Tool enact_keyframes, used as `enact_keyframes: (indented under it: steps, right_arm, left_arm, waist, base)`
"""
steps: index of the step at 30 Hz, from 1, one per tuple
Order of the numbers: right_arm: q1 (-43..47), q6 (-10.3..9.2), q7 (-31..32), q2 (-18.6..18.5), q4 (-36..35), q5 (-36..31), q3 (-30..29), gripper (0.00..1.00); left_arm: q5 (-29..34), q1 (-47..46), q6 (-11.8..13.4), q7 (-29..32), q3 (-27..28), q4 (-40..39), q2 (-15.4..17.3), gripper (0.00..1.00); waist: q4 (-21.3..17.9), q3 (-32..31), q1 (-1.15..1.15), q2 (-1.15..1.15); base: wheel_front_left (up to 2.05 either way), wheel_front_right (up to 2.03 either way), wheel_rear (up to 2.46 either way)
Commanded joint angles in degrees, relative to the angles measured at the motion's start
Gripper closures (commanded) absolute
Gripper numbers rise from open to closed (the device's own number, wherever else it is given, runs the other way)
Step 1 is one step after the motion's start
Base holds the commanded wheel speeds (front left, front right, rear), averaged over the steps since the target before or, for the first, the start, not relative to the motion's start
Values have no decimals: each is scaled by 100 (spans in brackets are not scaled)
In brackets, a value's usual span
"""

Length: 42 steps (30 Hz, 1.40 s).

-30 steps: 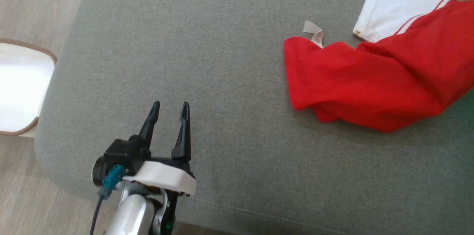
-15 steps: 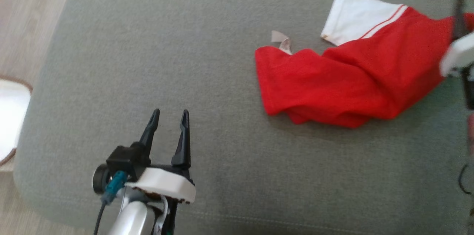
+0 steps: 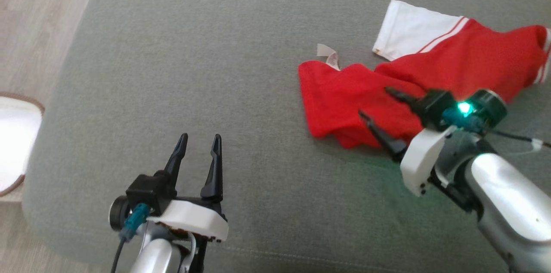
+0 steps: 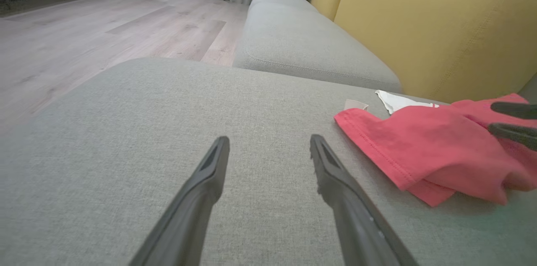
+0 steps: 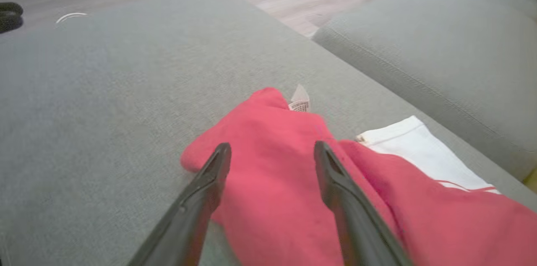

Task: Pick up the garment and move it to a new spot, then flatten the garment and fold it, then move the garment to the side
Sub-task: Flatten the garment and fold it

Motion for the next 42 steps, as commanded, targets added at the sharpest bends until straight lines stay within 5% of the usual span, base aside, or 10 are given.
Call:
enact_keyframes:
  steps: [1,14,16,17,28,42]
  right_arm:
    - [-51,37,62,-164,-243,95,128,0]
    - [-648,37,35,-194,828,-366,931,0]
    - [-724,37,-63,-85,1095,-503,913,82]
    - [-756,37,-110,-40,1203,-557,906,100]
    - [-1039,37,-754,259,1003,-637,204,100]
    - [-453,37,217,5,-1946,-457,-576,100]
  left_arm:
    - [17,-105,-4,-71,144,-183,2,0]
    - [-68,-189,43,-71,100,-219,2,0]
    - [-84,-211,50,-71,86,-222,2,0]
    - [-90,-217,57,-71,84,-224,2,0]
    - [-98,-175,96,-71,137,-220,2,0]
    - [-90,-177,70,-71,119,-271,2,0]
  waist:
    - [69,20,0,0]
    - [342,170,0,0]
    - [373,184,0,0]
    - [386,188,0,0]
    - [364,122,0,0]
    - [371,106,0,0]
  base:
    - [0,0,0]
    - [0,0,0]
    - [0,0,0]
    - [0,0,0]
    - [0,0,0]
    - [0,0,0]
